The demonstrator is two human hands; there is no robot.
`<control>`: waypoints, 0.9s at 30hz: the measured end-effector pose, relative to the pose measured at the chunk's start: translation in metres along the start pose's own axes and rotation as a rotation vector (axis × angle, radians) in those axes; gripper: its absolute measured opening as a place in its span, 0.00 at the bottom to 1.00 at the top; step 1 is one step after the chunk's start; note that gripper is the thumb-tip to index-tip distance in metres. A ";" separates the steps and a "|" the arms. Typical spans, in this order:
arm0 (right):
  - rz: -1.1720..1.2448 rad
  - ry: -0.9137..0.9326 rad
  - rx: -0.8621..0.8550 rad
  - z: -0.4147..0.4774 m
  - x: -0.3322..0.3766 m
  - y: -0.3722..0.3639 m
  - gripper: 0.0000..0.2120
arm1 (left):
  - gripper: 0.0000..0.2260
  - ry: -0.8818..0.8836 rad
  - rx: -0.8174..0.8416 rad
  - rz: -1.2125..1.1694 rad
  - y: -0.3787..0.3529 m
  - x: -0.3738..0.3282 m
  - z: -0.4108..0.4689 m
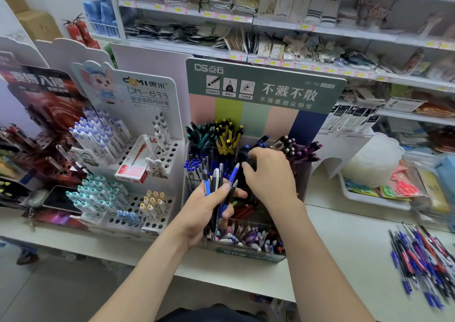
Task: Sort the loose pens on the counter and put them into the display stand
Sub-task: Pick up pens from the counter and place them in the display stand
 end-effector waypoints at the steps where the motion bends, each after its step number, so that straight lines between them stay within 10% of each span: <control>1: 0.021 0.023 -0.024 -0.004 -0.001 -0.003 0.10 | 0.13 0.003 -0.012 0.006 0.001 0.001 0.000; 9: -0.206 0.126 0.072 -0.017 -0.008 -0.042 0.27 | 0.13 0.052 -0.046 0.000 0.005 0.014 0.001; 15: 0.312 -0.020 -0.224 -0.034 -0.010 0.003 0.20 | 0.15 0.043 0.046 0.055 0.001 0.013 -0.001; 20: 0.516 -0.114 -0.020 -0.047 0.002 -0.015 0.14 | 0.19 0.033 0.217 0.052 -0.017 0.013 -0.006; 24: 0.986 -0.216 -0.440 -0.056 -0.016 0.037 0.11 | 0.10 0.076 0.127 0.034 -0.009 0.021 -0.003; 27: 0.994 -0.197 -0.435 -0.054 -0.029 0.045 0.12 | 0.09 0.075 -0.027 0.020 0.006 0.024 0.000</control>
Point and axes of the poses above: each hand's wrist, its own z-axis towards the middle knuckle, its own y-axis out of the back of the hand, x = y × z, the point moved 9 cm from there along z, towards the middle knuckle, and after that the axes turned 3 degrees about z, right-handed, at the moved point
